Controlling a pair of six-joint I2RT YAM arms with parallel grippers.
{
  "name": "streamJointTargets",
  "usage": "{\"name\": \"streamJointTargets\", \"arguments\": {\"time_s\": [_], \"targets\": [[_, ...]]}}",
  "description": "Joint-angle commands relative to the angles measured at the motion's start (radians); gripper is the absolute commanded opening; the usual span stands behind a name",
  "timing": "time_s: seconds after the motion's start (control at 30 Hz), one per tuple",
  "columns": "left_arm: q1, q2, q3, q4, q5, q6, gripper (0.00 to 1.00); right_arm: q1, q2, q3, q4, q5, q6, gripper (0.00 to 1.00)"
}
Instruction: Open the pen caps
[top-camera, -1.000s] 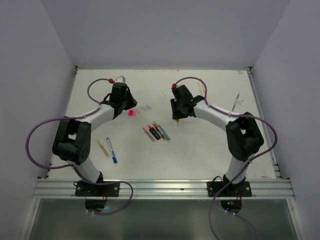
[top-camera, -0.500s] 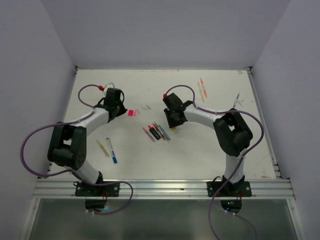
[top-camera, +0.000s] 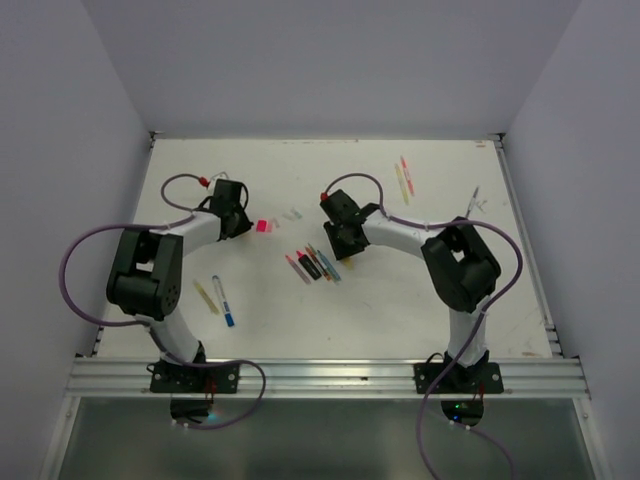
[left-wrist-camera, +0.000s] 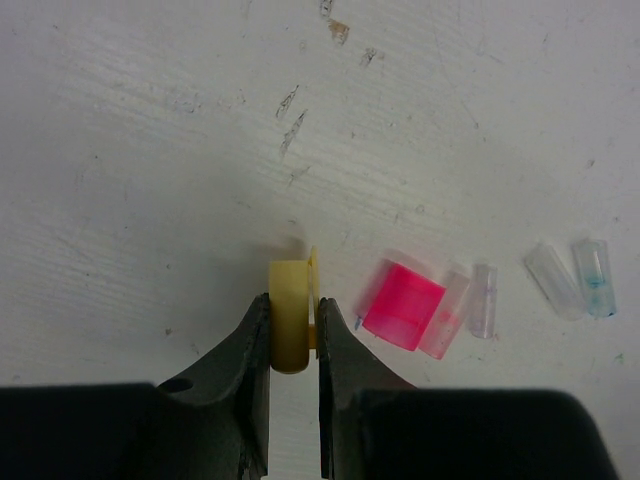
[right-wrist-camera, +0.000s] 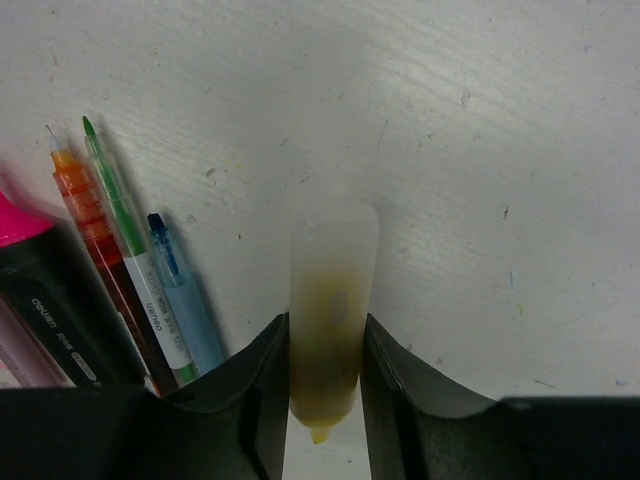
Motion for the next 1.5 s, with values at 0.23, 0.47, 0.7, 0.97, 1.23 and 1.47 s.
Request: {"name": "streamJointTargets", "arguments": {"time_s": [0.23,0.47,0.7,0.97,1.23,1.47], "targets": [[0.016,0.027,0.064,0.053,0.019,0.017,0.36,0.028,-0.002,0.048,-0.008,0.024,-0.014,0.46],[0.019,-0.031,0.046,0.058,0.0,0.02,0.76,0.031,-0.051,0.049,-0.004,0.052,-0.019,0.52],[0.019,-0.3,-0.031,0.057,-0.125,-0.015,1.0,0.071,-0.165,0.054,0.007,0.124,-0.04,0.54],[0.019,-0.42,0.006,-0.345,-0.21,-0.136,1.0,0.14,-0.185,0.109,-0.011,0.043,-0.011,0.54],[0.019,-0.591,-0.221,-0.391,-0.152,-0.22,0.87,0.146,-0.269,0.036,0.058,-0.115,0.029,0.53],[0.019,-0.643,-0.364,-0.327,-0.087,-0.233,0.79,0.146,-0.314,-0.015,0.085,-0.143,0.032,0.53]]}}
